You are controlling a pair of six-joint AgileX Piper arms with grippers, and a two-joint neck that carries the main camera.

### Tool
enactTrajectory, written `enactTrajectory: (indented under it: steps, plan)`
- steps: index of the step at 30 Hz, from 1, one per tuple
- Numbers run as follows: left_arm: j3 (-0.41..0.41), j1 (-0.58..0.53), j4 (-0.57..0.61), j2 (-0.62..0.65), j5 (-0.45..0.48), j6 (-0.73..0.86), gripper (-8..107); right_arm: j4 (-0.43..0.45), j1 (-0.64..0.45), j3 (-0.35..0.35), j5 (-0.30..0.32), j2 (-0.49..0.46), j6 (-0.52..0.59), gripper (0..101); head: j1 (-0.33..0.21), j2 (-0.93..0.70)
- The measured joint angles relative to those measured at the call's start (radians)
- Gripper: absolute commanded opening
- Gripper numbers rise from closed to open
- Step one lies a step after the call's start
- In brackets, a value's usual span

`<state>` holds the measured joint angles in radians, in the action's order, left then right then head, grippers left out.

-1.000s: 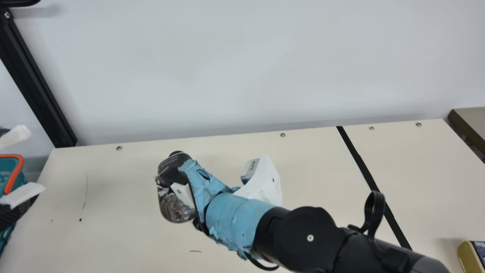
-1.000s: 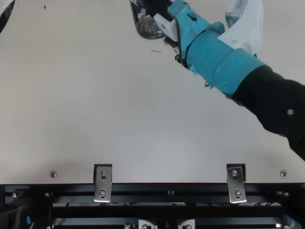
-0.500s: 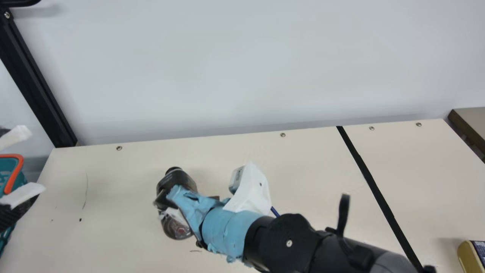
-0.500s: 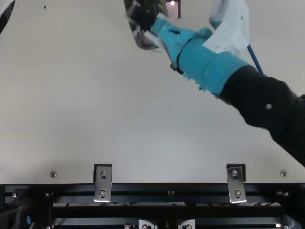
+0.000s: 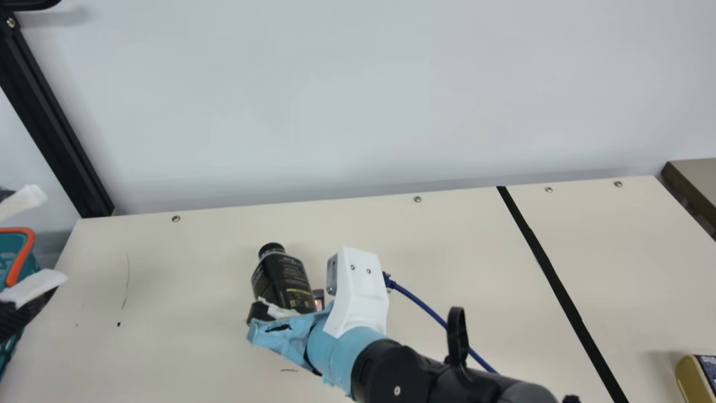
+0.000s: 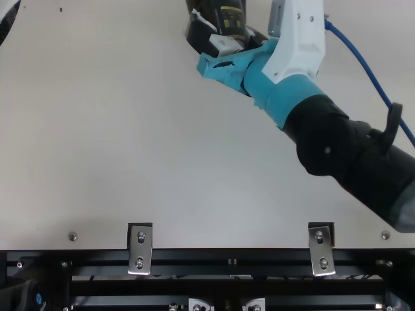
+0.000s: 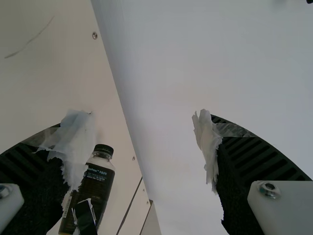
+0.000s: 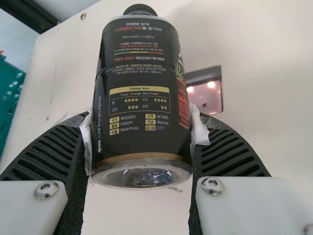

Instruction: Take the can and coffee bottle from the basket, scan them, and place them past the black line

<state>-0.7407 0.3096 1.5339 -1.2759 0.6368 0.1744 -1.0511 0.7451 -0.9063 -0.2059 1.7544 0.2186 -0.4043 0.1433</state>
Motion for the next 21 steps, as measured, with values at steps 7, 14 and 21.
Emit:
enactTrajectory:
  steps: [7,14,21]
  plan:
    - [0.000,0.000,0.000,0.000,0.000,0.000,90,-0.130,0.036,-0.014,-0.115,0.018,0.212,0,0.005,0.000]
    - [0.000,0.000,0.000,0.000,0.000,0.000,90,-0.263,0.054,-0.044,-0.177,0.029,0.401,0,0.005,0.000]
    - [0.000,0.000,0.000,0.000,0.000,0.000,90,-0.397,0.069,-0.071,-0.262,0.059,0.585,0,0.005,0.000]
